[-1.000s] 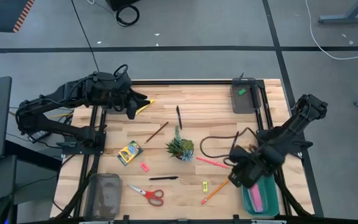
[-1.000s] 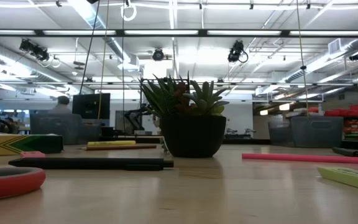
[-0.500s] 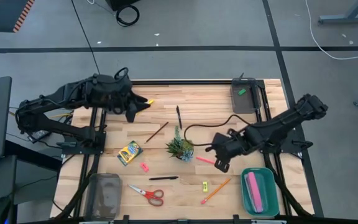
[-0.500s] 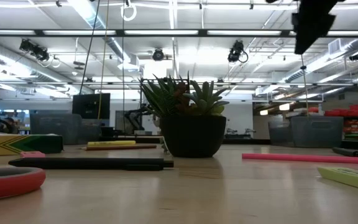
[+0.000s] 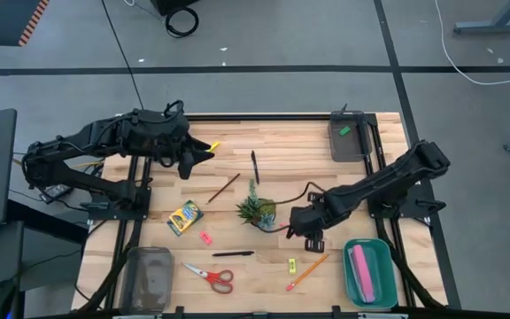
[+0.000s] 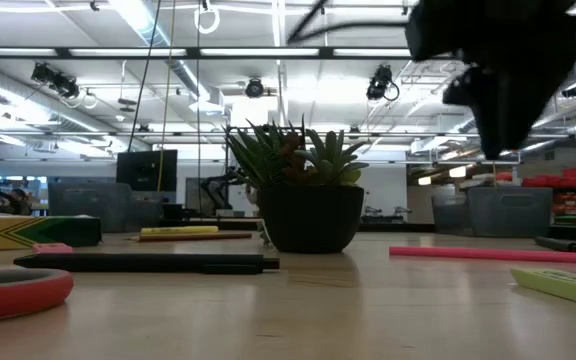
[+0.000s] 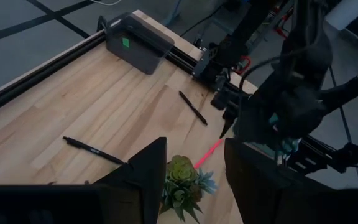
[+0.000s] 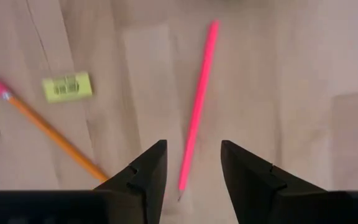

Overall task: Sort crayons/erasers/pens/pencils in bins
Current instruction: Put the pink pencil into the top left black bin

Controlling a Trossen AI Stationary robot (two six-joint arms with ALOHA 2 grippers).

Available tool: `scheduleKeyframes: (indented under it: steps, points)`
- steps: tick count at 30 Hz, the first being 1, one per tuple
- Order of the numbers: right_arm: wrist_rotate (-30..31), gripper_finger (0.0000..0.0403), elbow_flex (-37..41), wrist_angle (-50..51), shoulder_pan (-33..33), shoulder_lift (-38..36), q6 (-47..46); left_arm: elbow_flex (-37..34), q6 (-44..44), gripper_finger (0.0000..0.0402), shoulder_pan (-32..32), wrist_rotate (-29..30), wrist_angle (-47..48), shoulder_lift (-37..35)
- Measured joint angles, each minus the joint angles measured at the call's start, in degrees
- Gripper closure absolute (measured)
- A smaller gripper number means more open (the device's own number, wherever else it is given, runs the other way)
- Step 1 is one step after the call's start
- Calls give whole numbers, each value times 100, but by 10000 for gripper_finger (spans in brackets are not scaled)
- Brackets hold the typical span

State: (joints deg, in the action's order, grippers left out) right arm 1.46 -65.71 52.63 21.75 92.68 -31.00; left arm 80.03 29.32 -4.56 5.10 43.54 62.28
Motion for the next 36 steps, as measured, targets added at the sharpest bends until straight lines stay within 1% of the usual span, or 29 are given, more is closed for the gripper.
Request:
scheduleKeyframes:
  steps: [5, 11, 14, 20, 23, 29, 32, 36]
  points:
    - [-314, 247, 388, -78, 58, 140, -62, 0, -2, 232, 1, -2, 1, 0]
    - [-765, 253, 987, -549, 67, 34, -364, 0, -2, 232, 1, -1, 3, -2]
    - [-898, 254, 1175, -564, 165, -18, -365, 0, -2, 232, 0, 0, 3, -2]
    - [-797, 254, 1503, -870, 536, -215, -309, 0, 2, 232, -2, 0, 3, -2]
    - [-702, 254, 1674, -888, 741, -272, -445, 0, 4, 232, -2, 0, 3, -2]
    - [-469, 257, 1761, -937, 878, -275, -479, 0, 155, 232, -2, 2, 3, -2]
    - [-338, 271, 1766, -1024, 882, -275, -478, 0, 160, 232, -2, 2, 4, -2]
    - [-334, 300, 1940, -1471, 878, -275, -494, 0, 305, 232, -2, 3, 4, -2]
